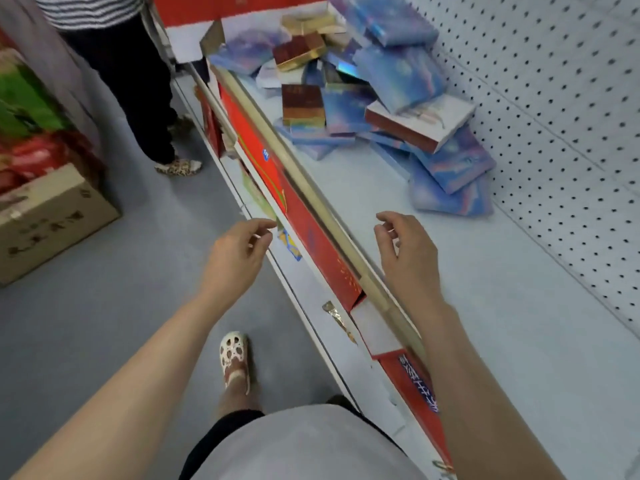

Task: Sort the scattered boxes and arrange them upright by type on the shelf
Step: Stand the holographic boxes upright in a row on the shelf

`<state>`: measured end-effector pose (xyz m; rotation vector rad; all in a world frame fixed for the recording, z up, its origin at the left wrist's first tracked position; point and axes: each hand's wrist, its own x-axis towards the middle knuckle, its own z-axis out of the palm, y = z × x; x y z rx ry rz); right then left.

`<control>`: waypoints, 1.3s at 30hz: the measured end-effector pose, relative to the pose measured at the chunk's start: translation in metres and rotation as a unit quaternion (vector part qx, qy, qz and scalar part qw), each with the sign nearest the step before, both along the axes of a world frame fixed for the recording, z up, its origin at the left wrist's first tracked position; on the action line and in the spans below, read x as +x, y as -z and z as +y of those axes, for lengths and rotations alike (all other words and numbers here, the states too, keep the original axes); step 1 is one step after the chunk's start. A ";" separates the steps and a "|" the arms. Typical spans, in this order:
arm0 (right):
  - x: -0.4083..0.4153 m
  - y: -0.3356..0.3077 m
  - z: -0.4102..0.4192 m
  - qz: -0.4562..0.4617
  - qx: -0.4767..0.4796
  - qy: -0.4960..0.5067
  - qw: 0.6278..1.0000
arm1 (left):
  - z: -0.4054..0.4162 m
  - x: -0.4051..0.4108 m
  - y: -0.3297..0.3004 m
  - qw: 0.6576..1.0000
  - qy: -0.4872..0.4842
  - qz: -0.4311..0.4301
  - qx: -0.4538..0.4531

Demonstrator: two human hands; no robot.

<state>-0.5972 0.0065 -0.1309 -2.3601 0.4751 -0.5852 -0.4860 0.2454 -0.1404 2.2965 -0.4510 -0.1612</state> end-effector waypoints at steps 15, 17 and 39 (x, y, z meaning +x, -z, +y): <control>0.212 -0.048 -0.090 0.002 -0.065 0.273 0.960 | -0.115 0.305 -0.070 0.930 0.321 -0.177 0.018; 0.234 -0.050 -0.103 0.026 -0.069 0.284 0.956 | -0.150 0.332 -0.085 0.916 0.340 -0.214 0.009; 0.373 -0.114 -0.145 -0.242 0.451 0.415 0.752 | -0.284 0.475 -0.092 0.858 0.399 -0.321 -0.032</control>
